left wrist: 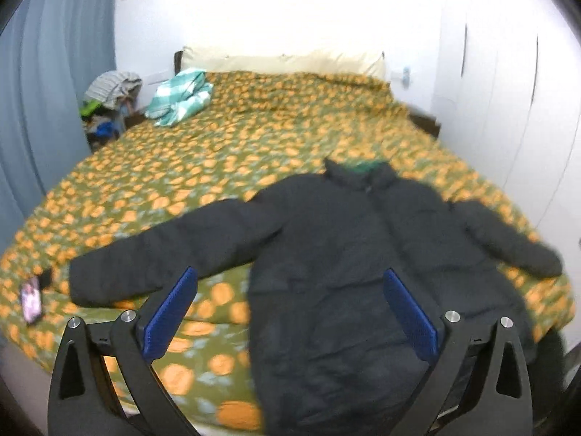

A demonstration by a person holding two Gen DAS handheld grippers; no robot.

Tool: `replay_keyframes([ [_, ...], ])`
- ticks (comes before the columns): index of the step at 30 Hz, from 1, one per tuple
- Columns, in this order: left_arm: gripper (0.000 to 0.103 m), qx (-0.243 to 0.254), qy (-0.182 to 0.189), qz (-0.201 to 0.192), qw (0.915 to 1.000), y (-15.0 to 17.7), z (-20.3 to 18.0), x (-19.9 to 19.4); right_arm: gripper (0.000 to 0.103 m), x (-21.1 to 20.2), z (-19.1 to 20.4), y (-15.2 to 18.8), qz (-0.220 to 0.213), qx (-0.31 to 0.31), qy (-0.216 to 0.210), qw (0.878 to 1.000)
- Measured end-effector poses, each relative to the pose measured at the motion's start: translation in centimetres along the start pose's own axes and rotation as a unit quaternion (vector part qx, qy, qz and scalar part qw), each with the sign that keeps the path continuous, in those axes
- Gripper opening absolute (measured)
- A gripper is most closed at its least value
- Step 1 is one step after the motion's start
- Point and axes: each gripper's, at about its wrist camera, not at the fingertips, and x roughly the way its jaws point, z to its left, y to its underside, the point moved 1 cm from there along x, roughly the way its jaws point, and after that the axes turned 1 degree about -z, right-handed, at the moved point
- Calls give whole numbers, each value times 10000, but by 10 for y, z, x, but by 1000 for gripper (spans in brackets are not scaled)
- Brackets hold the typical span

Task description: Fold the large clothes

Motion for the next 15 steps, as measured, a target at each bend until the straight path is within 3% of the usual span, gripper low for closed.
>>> replay_keyframes([
  [3, 102, -466, 369, 45, 9982, 6, -4, -2, 83, 10, -58, -18, -267, 701, 229, 9969],
  [6, 102, -680, 522, 240, 9960, 16, -7, 6, 83, 39, -112, 0, 19, 1862, 151, 9824],
  [7, 102, -659, 495, 305, 9961, 19, -8, 6, 83, 56, -131, 17, 260, 2354, 111, 9715],
  [11, 102, -458, 209, 479, 9976, 31, -9, 9, 83, 116, -155, 78, 1145, 3237, -44, 9392],
  [13, 102, -463, 181, 539, 9973, 34, -7, 10, 83, 137, -161, 99, 1244, 3578, 3, 9255],
  [15, 102, -496, 132, 577, 9970, 36, -4, 12, 83, 156, -171, 115, 1210, 3965, 343, 9094],
])
